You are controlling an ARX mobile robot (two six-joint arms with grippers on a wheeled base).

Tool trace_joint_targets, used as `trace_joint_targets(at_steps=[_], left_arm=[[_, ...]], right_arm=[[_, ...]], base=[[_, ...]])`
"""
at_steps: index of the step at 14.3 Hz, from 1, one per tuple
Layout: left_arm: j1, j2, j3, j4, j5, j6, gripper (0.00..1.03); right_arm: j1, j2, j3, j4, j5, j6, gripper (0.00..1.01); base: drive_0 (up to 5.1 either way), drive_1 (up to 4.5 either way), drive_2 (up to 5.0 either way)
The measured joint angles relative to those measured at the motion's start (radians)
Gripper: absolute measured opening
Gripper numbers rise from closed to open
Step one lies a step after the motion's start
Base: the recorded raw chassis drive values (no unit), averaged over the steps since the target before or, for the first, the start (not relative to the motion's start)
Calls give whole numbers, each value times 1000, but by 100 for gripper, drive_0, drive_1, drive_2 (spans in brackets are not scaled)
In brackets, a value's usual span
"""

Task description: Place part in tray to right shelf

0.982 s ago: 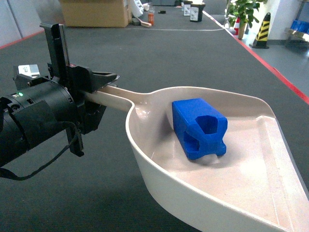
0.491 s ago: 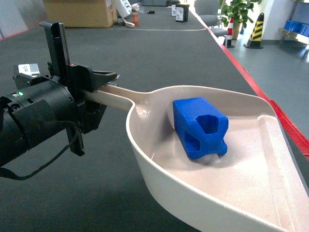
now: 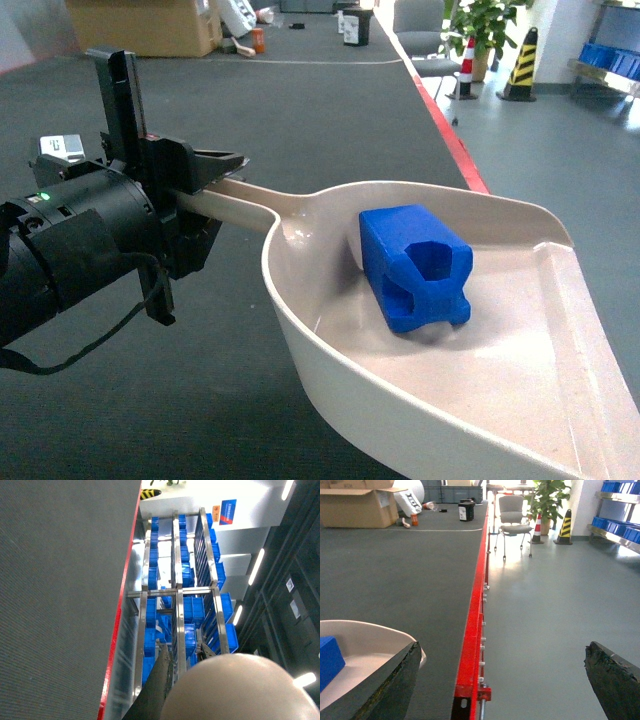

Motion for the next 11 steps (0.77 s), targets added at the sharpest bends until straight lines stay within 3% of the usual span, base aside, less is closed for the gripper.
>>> trace_joint_targets(at_steps=[11], left_arm=[[0,0,2,4,0,0,13]], right_arm=[[0,0,0,-3,0,0,98]], base=[[495,-246,-246]])
